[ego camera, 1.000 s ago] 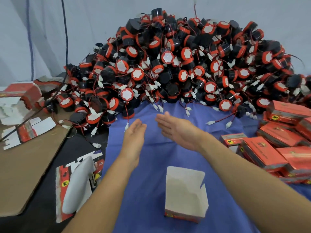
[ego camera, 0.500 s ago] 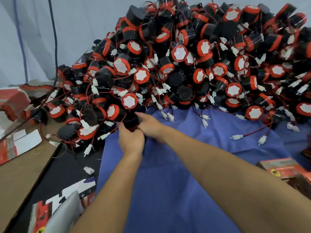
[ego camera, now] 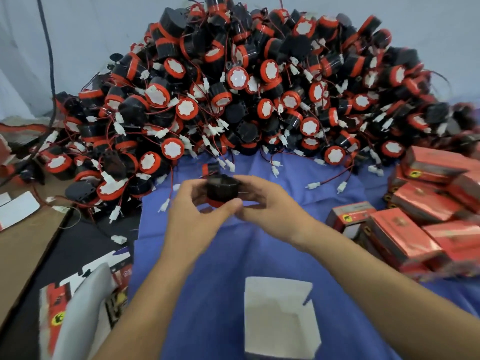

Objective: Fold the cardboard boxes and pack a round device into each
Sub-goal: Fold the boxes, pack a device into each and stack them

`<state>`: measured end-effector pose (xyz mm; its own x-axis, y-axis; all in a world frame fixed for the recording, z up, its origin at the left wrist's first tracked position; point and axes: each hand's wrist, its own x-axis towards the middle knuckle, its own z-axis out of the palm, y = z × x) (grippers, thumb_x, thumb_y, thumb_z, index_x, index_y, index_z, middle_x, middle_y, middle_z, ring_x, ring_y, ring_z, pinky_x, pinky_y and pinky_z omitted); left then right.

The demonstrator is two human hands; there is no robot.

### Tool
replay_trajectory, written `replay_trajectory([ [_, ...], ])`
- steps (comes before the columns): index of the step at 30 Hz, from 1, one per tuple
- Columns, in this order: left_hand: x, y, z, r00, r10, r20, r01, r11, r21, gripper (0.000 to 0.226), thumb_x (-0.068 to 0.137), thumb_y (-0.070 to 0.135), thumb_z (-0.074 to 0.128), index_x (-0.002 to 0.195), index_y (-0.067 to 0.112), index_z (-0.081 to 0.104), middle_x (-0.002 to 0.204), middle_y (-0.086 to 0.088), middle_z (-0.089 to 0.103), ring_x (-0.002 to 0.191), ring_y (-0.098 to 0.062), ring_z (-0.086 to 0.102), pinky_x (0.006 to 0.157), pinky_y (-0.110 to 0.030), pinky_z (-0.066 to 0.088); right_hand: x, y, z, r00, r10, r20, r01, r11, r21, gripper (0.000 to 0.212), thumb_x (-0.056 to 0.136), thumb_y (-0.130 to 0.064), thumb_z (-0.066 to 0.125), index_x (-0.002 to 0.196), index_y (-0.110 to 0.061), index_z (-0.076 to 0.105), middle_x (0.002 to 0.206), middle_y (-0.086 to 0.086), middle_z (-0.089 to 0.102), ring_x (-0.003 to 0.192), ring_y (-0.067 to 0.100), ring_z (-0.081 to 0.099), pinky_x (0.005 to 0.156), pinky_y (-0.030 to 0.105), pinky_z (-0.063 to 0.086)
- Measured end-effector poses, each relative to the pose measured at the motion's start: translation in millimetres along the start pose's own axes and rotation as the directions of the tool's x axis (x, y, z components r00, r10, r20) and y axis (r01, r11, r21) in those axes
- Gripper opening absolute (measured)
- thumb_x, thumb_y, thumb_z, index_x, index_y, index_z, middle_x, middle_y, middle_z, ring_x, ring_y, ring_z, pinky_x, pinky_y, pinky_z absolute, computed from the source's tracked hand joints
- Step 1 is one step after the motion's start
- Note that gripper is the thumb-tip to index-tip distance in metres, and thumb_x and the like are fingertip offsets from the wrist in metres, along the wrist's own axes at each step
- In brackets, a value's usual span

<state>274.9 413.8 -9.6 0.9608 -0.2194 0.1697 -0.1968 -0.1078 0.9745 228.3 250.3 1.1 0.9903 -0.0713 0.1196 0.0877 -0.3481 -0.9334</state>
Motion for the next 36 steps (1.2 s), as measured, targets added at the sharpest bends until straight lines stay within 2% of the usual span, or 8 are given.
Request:
replay_trajectory([
  [6, -51.4, 48.1, 4.1, 0.998, 0.05, 0.027, -0.047, 0.994, -0.099, 0.05, 0.075, 0.038, 0.087, 0.116, 0.032, 0.059, 0.097, 0.015, 0.075, 0.091, 0.006, 0.07, 0.072, -0.008, 0.051, -80.2, -34.8, -20.7, 0.994, -0.094, -0.055, 0.096, 0.995, 0.037, 0.063, 0.095, 0.01, 0.061, 0.144, -0.028, 0.054, 0.138, -0.012, 0.064, 0.131, 0.004, 0.056, 0.097, 0.029, 0.056],
  [11, -75.8, 71.3, 4.0, 0.985, -0.141, 0.101, 0.171, 0.893, -0.415, 0.015, 0.1, 0.038, 0.063, 0.105, 0.024, 0.068, 0.094, 0.005, 0.077, 0.088, -0.015, 0.074, 0.072, -0.024, 0.058, -115.8, -41.3, -30.6, 0.982, -0.039, -0.187, 0.036, 0.999, -0.022, 0.06, 0.1, -0.006, 0.064, 0.149, -0.035, 0.047, 0.149, -0.02, 0.05, 0.133, -0.002, 0.05, 0.104, 0.025, 0.049],
  [15, -93.1, 84.3, -0.1, 0.962, -0.21, 0.176, 0.271, 0.812, -0.517, 0.037, 0.105, 0.043, 0.052, 0.108, 0.011, 0.07, 0.092, -0.004, 0.077, 0.078, -0.019, 0.075, 0.067, -0.024, 0.059, -133.2, -49.8, -30.3, 0.965, 0.01, -0.263, 0.01, 0.997, 0.077, 0.058, 0.098, -0.02, 0.069, 0.146, -0.044, 0.047, 0.147, -0.023, 0.047, 0.131, -0.001, 0.053, 0.102, 0.023, 0.051],
  [19, -113.1, 86.3, 0.2, 0.968, -0.157, 0.196, 0.235, 0.847, -0.476, 0.044, 0.093, 0.056, 0.051, 0.12, 0.021, 0.059, 0.092, -0.001, 0.076, 0.076, -0.021, 0.076, 0.068, -0.024, 0.06, -146.9, -56.5, -24.4, 0.906, 0.085, -0.415, 0.063, 0.942, 0.331, 0.04, 0.096, -0.019, 0.07, 0.135, -0.026, 0.062, 0.137, -0.007, 0.064, 0.118, 0.011, 0.068, 0.096, 0.028, 0.055],
  [24, -133.8, 83.2, 1.0, 0.922, -0.087, 0.377, 0.234, 0.902, -0.363, 0.062, 0.079, 0.056, 0.067, 0.13, 0.022, 0.06, 0.108, -0.001, 0.077, 0.092, -0.022, 0.077, 0.083, -0.028, 0.061, -159.7, -61.3, -8.9, 0.877, 0.145, -0.458, 0.126, 0.851, 0.51, 0.02, 0.097, -0.008, 0.067, 0.116, -0.014, 0.066, 0.097, 0.008, 0.077, 0.092, 0.016, 0.074, 0.076, 0.026, 0.059],
  [28, -138.4, 68.3, -5.8, 0.942, -0.017, 0.336, 0.008, 1.0, 0.028, 0.057, 0.073, 0.033, 0.091, 0.122, 0.039, 0.061, 0.115, 0.013, 0.071, 0.089, -0.009, 0.075, 0.082, -0.023, 0.058, -162.0, -56.5, -0.9, 0.844, 0.058, -0.534, 0.032, 0.987, 0.157, 0.009, 0.1, -0.007, 0.064, 0.106, -0.013, 0.068, 0.092, 0.007, 0.075, 0.085, 0.02, 0.073, 0.081, 0.041, 0.061],
  [31, -137.5, 54.1, -12.0, 0.954, 0.155, 0.256, -0.239, 0.909, 0.342, 0.054, 0.067, 0.046, 0.091, 0.112, 0.053, 0.059, 0.114, 0.023, 0.053, 0.087, 0.004, 0.061, 0.077, -0.007, 0.042, -163.1, -52.3, 3.9, 0.886, 0.048, -0.461, -0.097, 0.992, -0.083, 0.009, 0.103, -0.017, 0.06, 0.097, -0.016, 0.067, 0.09, -0.001, 0.072, 0.083, 0.024, 0.073, 0.084, 0.049, 0.059],
  [36, -141.0, 33.2, -11.5, 0.907, 0.163, 0.387, -0.342, 0.822, 0.455, 0.059, 0.07, 0.052, 0.088, 0.12, 0.05, 0.056, 0.11, 0.032, 0.054, 0.105, 0.004, 0.04, 0.086, -0.013, 0.037, -166.9, -44.5, -0.8, 0.926, 0.001, -0.378, -0.162, 0.904, -0.396, 0.01, 0.1, -0.013, 0.061, 0.107, -0.02, 0.065, 0.081, -0.011, 0.069, 0.078, 0.015, 0.069, 0.077, 0.041, 0.057],
])
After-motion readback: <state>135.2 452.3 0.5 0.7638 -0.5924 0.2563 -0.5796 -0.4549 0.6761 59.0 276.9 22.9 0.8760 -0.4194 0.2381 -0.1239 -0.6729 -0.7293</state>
